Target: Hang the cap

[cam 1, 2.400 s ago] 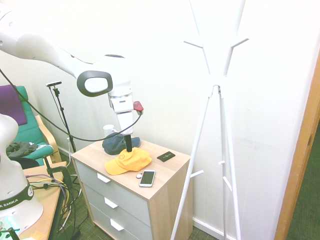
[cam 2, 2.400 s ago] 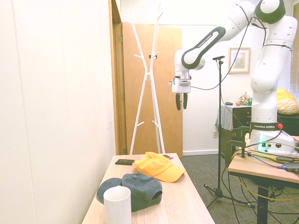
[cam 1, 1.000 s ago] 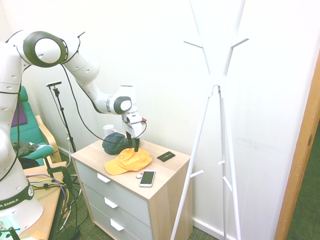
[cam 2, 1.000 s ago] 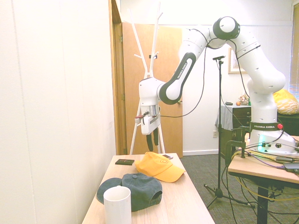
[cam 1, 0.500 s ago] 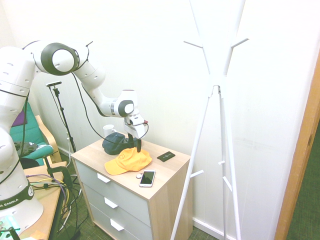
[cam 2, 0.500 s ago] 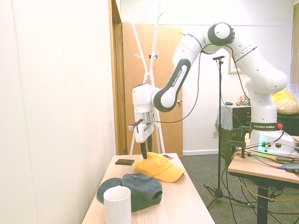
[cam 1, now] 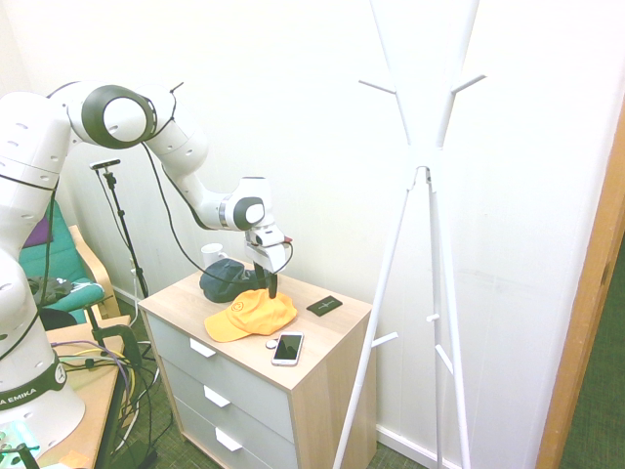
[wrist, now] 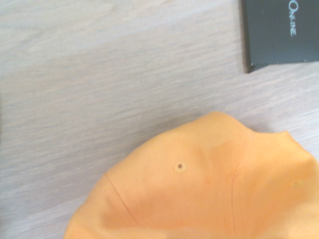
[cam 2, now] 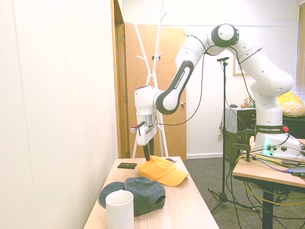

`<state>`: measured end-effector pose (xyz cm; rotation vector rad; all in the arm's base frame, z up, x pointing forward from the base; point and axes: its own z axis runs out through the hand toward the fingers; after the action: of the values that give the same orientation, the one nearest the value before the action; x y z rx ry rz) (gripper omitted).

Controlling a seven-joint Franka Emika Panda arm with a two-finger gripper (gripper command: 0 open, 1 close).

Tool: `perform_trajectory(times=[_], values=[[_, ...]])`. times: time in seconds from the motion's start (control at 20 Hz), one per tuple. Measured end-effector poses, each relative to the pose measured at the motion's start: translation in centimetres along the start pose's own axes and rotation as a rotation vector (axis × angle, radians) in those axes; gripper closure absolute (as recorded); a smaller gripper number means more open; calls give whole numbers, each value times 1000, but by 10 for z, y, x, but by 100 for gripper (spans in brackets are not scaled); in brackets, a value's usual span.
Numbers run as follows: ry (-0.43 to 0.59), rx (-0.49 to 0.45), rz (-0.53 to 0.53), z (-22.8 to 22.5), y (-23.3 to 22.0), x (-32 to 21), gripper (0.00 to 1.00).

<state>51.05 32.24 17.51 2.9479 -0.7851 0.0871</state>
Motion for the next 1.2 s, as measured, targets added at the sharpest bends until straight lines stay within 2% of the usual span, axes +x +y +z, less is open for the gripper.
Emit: perform_trajectory(times=[0.9, 1.05, 1.2], values=[[13, -16, 17, 8, 8, 18, 100], [67, -57, 18, 0, 18, 38, 100], [146, -129, 9, -31, 33, 57, 100]])
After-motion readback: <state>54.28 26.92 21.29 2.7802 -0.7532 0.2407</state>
